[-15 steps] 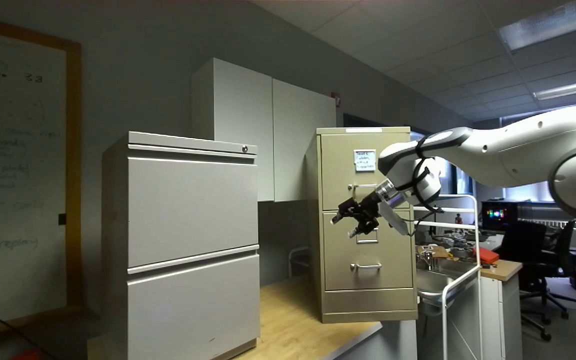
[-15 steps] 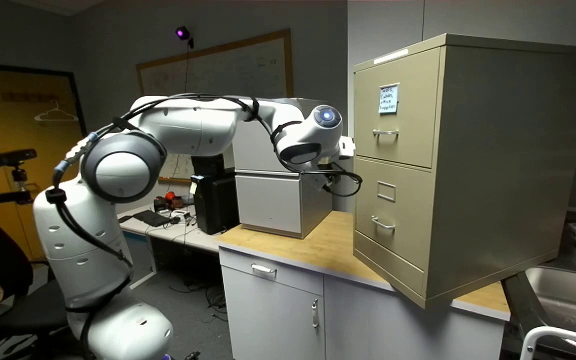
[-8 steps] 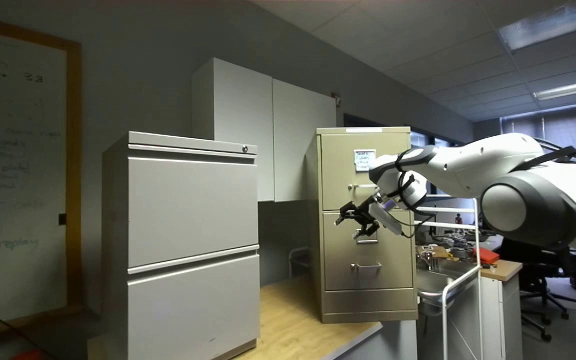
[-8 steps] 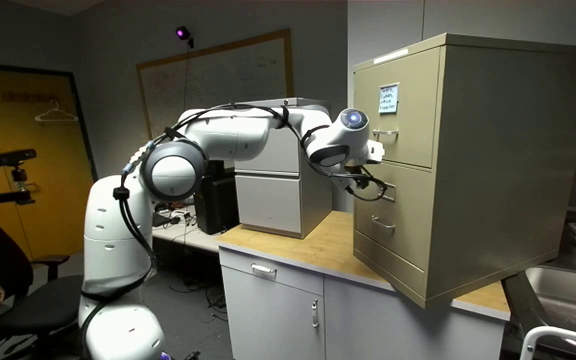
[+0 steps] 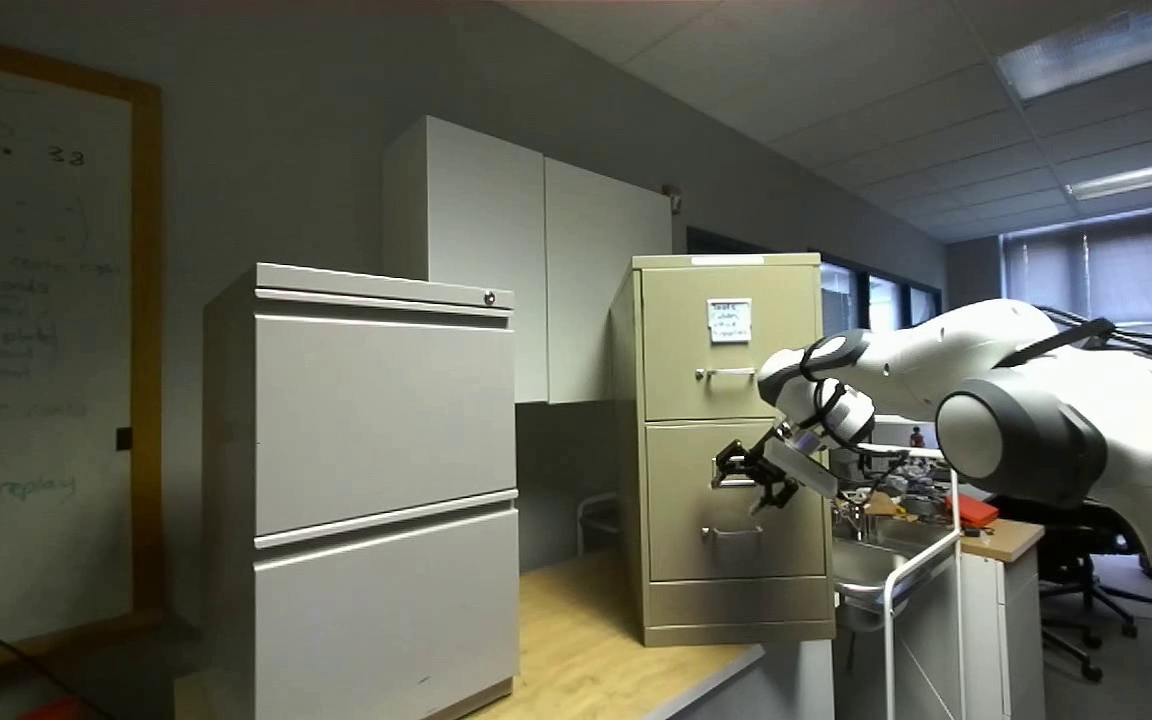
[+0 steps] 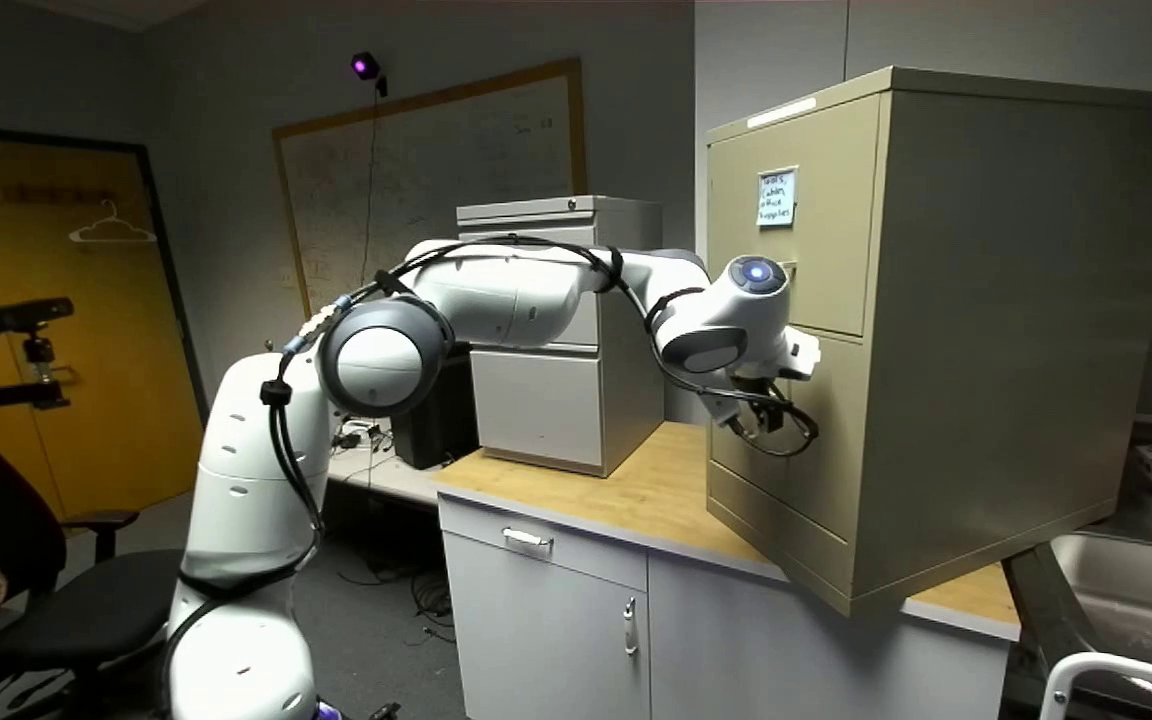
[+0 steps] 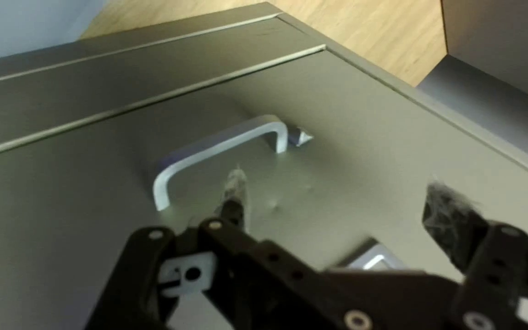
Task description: Open the bottom drawer of the file cabinet on the right
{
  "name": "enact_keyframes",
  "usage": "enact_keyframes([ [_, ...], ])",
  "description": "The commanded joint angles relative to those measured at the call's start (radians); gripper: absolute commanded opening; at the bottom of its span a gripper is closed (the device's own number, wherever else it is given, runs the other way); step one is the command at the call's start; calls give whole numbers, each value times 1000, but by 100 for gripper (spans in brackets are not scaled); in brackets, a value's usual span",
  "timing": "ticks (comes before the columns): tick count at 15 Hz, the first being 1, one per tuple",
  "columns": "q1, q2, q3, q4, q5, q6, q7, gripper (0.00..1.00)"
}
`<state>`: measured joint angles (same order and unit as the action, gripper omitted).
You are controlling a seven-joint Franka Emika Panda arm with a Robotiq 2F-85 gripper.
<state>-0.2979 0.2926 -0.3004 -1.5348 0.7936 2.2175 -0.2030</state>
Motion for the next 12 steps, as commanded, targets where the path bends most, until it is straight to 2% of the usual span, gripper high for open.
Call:
enact_keyframes([
  [1, -46, 44, 26, 34, -46, -17, 70, 100],
  [12, -83, 171, 51, 152, -159, -13, 184, 100],
])
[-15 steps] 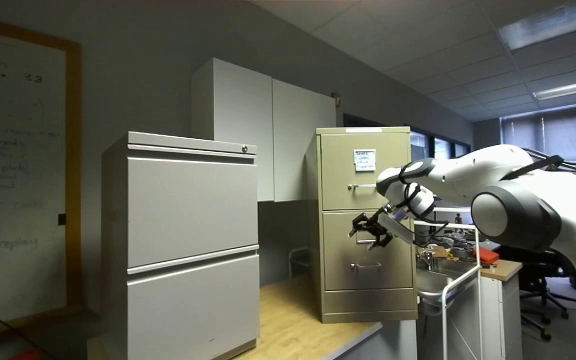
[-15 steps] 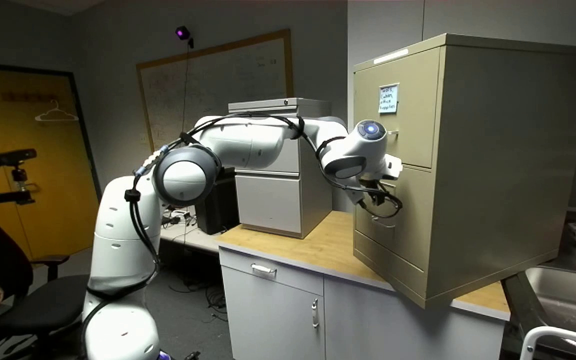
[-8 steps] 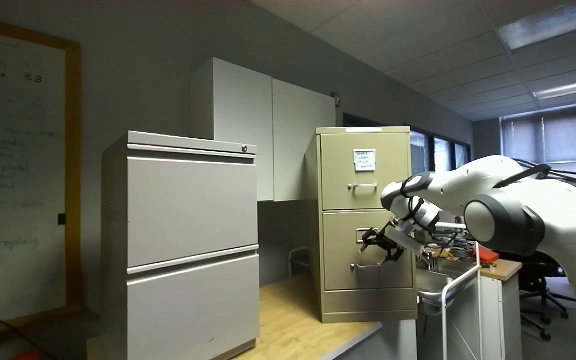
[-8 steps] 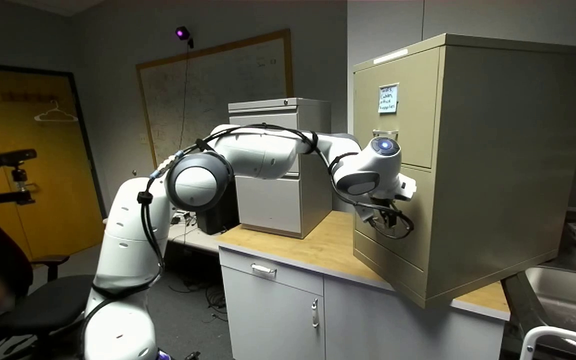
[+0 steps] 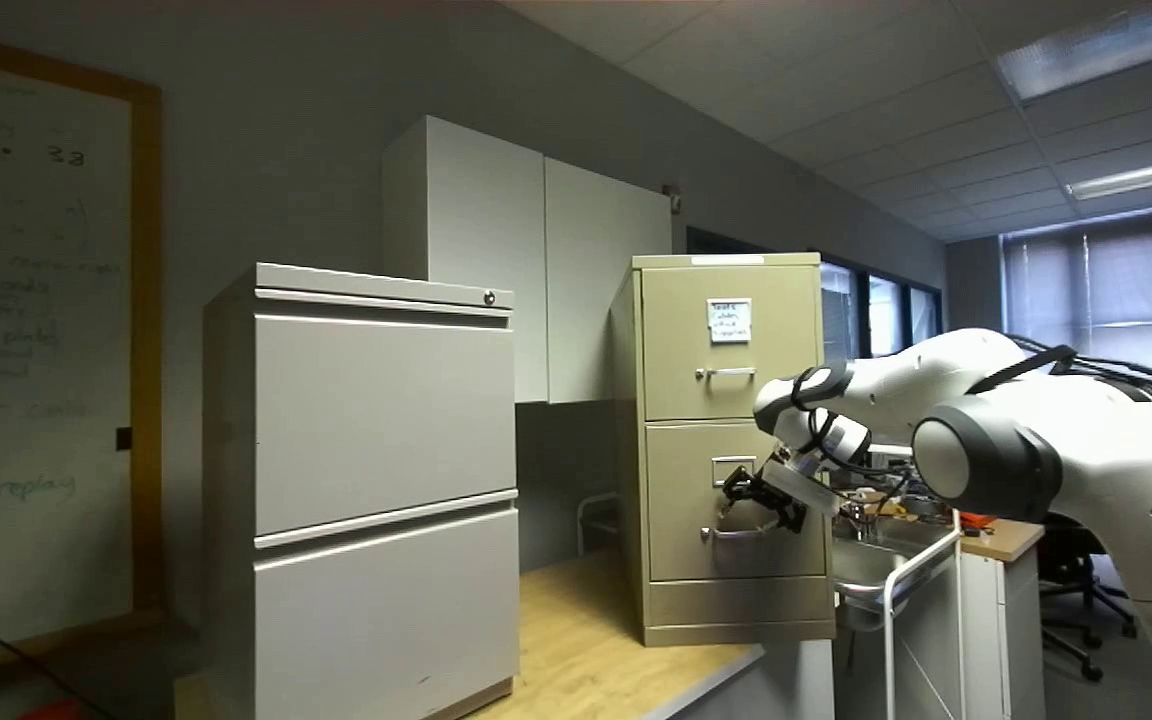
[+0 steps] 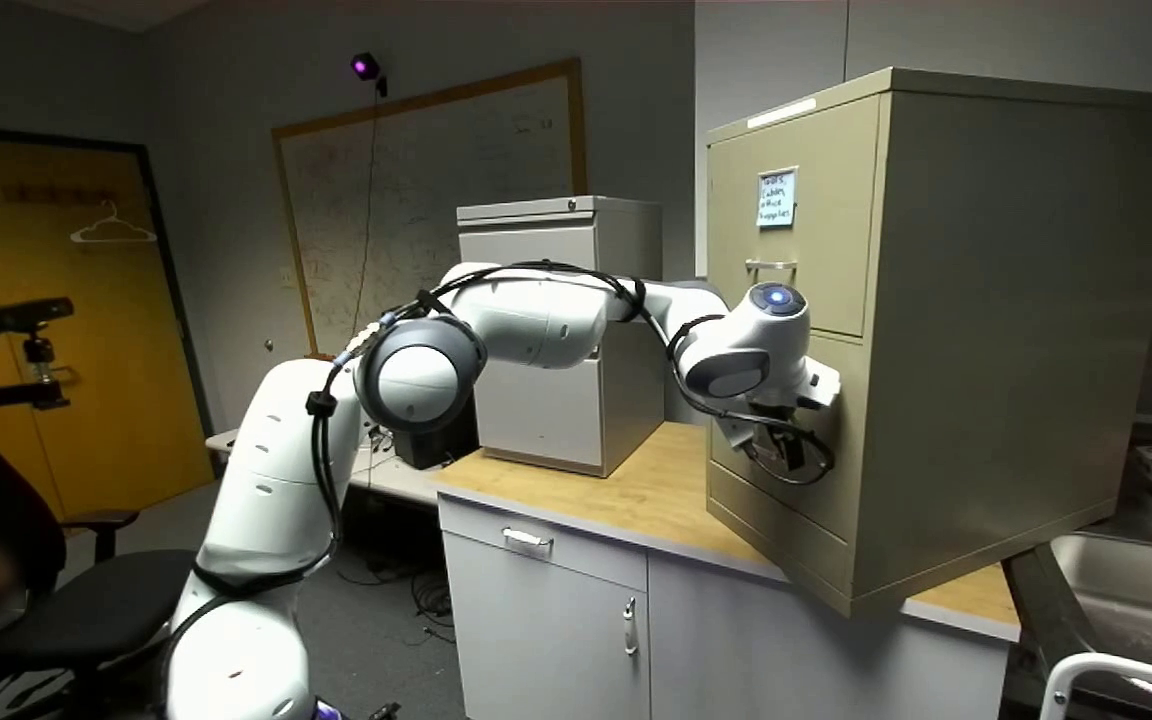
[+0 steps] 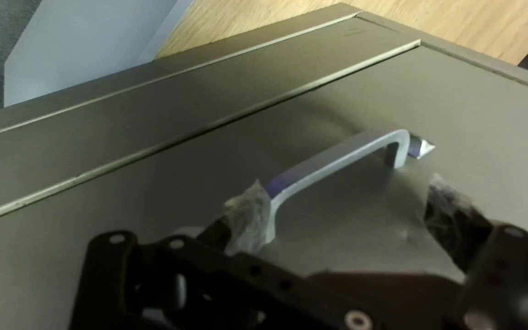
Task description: Open the bottom drawer of the file cabinet on the right
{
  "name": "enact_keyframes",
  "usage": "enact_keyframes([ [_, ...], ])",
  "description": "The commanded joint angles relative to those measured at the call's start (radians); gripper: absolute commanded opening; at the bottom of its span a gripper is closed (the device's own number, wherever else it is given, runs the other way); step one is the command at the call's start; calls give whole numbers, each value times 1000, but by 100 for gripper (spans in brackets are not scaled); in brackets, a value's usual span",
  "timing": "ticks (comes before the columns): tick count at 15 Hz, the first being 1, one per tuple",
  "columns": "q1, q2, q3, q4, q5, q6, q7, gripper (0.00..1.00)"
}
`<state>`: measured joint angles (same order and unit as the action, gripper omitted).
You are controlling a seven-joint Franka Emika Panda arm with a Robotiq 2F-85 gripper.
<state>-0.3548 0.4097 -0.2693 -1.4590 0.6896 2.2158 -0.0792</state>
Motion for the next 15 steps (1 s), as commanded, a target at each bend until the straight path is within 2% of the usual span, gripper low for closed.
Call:
enact_keyframes([
  [1, -30, 55, 19, 72, -73, -19, 62, 100],
  [5, -57, 62, 17, 23, -135, -28, 62, 100],
  [9, -67, 74, 32, 26, -135, -27, 83, 100],
  [10, -59, 77, 33, 36, -149, -31, 94, 79],
  [12, -35, 78, 31, 58, -204, -44, 131, 68],
  [15, 7, 77, 35, 102, -329, -81, 206, 43],
])
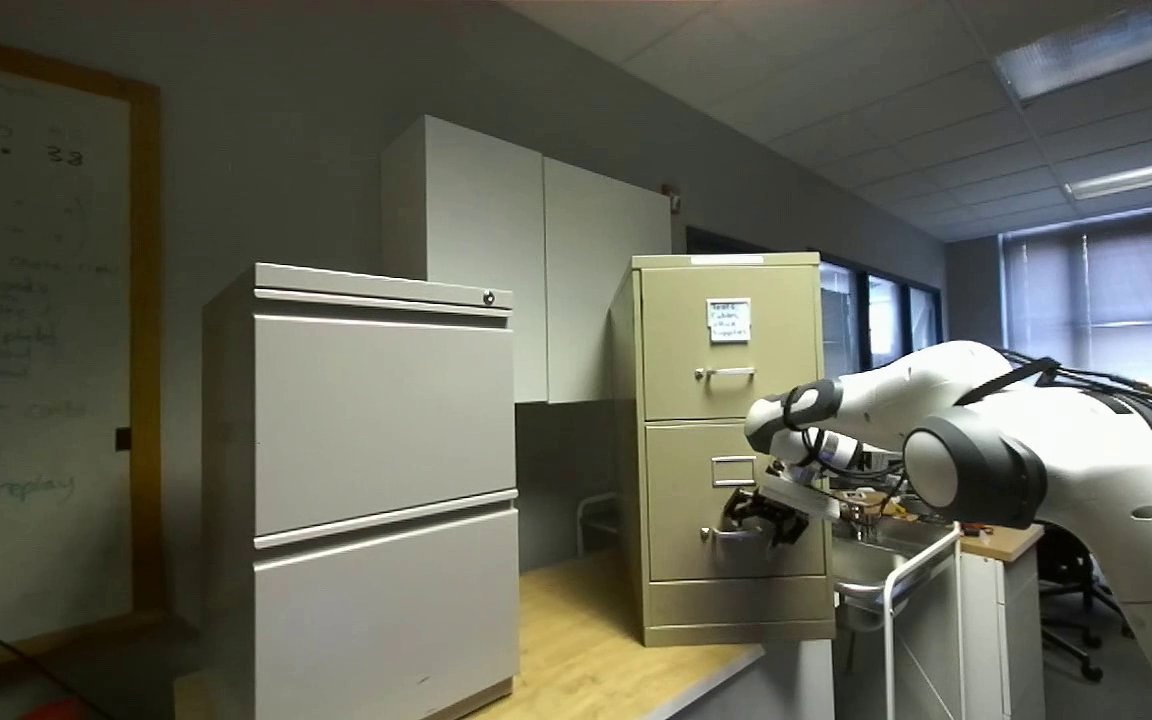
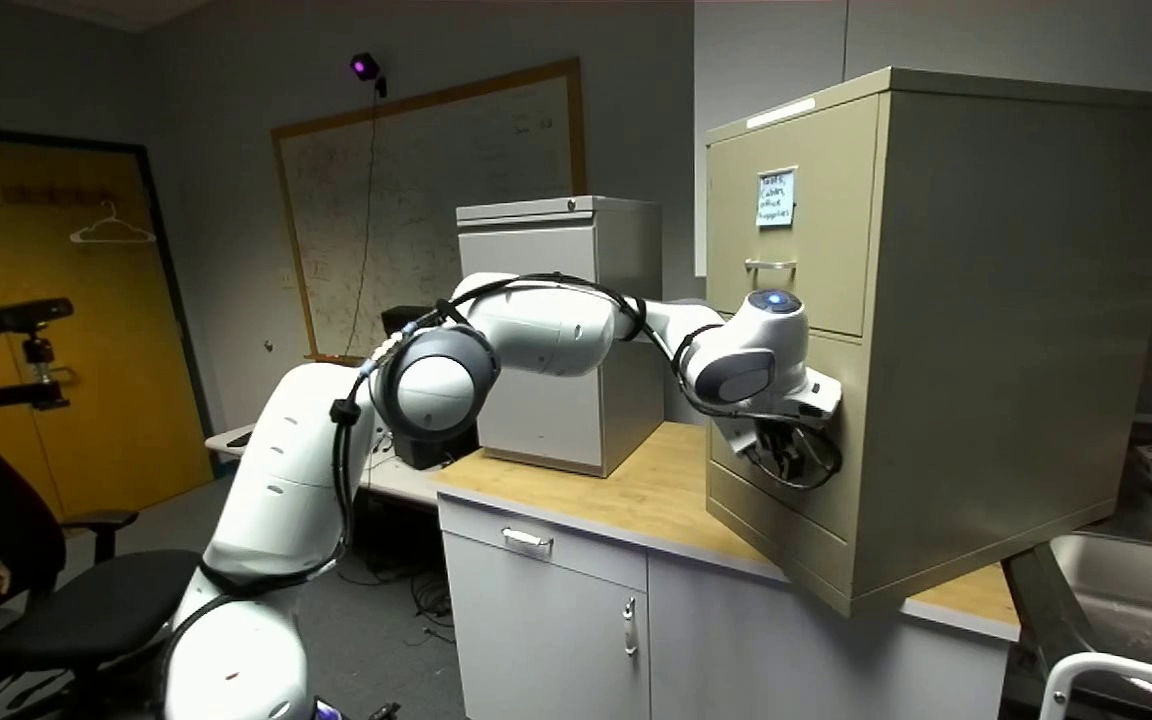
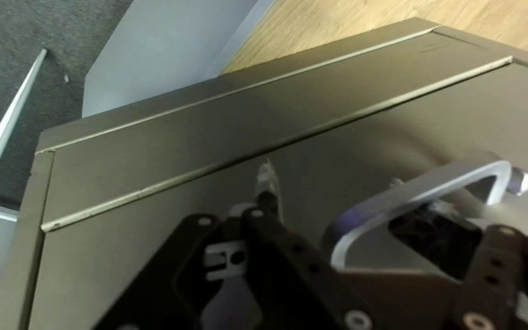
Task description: Open the bottom drawer of the file cabinet on the right
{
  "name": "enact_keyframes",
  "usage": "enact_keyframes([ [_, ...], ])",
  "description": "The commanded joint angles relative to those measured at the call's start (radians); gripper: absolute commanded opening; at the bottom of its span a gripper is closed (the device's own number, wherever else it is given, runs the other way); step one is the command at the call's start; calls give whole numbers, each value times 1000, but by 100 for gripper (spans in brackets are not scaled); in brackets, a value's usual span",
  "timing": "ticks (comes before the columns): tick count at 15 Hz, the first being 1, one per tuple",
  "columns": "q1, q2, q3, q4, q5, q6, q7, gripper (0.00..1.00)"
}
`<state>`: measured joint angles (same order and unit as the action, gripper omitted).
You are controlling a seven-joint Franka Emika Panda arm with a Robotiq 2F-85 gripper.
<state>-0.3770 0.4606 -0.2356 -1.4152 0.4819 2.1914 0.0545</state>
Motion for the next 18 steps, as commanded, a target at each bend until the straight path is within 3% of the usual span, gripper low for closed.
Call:
enact_keyframes([
  [1, 48, 12, 3, 60, -171, -74, 88, 37],
  [4, 78, -18, 19, 57, -272, -101, 101, 15],
  [8, 78, -89, 34, -20, -273, -89, 46, 9],
  [12, 34, -131, 31, -144, -239, -35, -24, 7],
  [18, -53, -176, 68, -277, -56, 67, -128, 4],
])
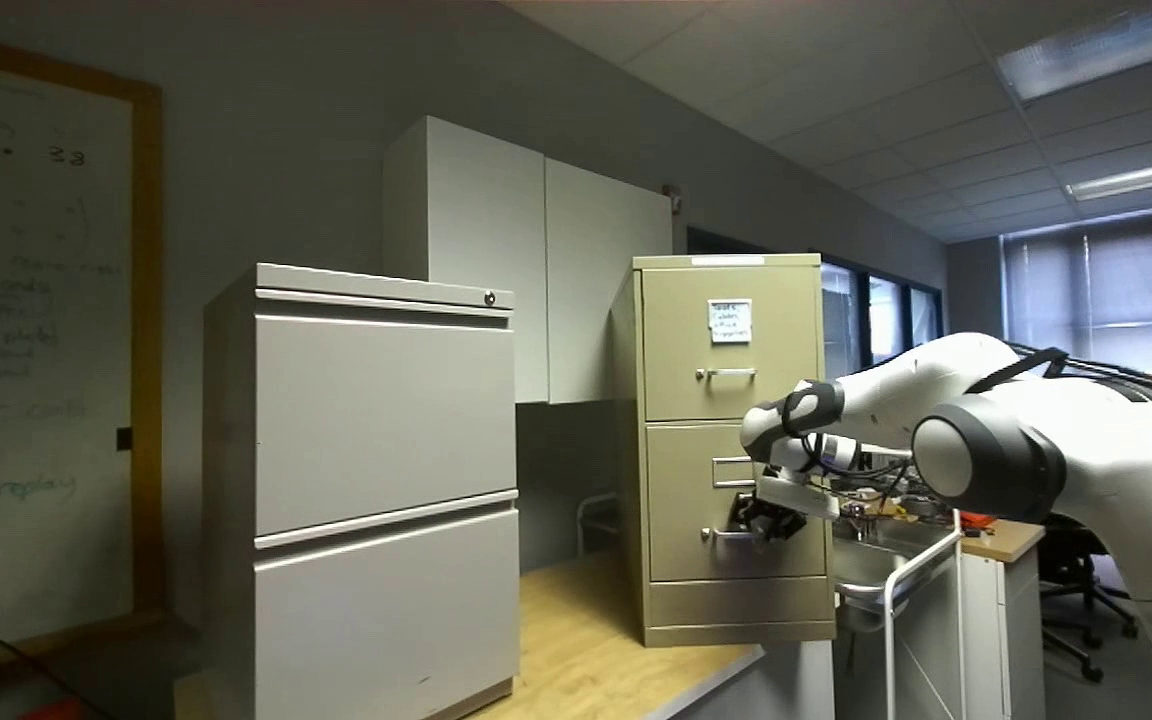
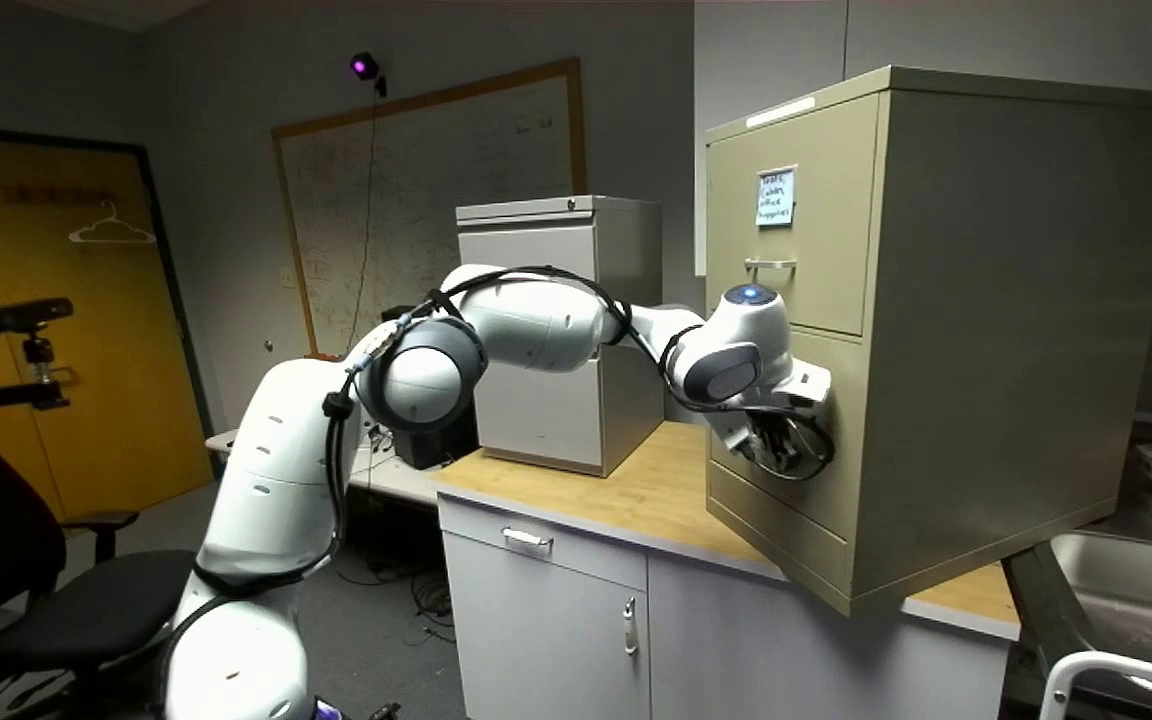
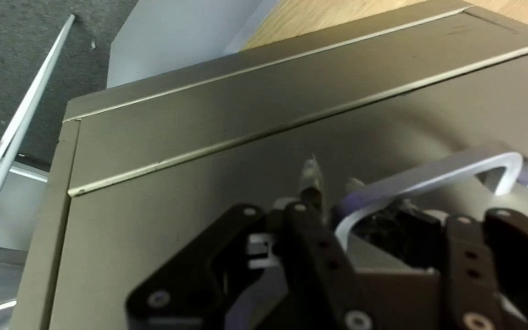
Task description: Open the bottom drawer of the file cabinet on the right
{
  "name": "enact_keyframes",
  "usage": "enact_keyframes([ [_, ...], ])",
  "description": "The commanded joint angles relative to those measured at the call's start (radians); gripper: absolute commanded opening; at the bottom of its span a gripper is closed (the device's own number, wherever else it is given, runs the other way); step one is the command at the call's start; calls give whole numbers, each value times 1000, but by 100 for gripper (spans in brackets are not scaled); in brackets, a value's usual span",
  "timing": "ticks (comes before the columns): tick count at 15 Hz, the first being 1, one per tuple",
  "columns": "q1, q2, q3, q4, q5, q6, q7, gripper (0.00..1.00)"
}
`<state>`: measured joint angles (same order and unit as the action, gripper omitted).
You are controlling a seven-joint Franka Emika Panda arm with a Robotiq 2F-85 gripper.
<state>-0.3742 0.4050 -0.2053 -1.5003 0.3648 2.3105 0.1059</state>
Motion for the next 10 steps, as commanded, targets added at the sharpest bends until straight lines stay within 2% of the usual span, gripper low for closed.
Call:
enact_keyframes([
  [1, -70, -134, 47, -208, 104, -43, -205, 5],
  [6, -113, -180, 68, -264, 264, -43, -292, 5],
  [10, -103, -233, 48, -320, 317, -63, -348, 5],
])
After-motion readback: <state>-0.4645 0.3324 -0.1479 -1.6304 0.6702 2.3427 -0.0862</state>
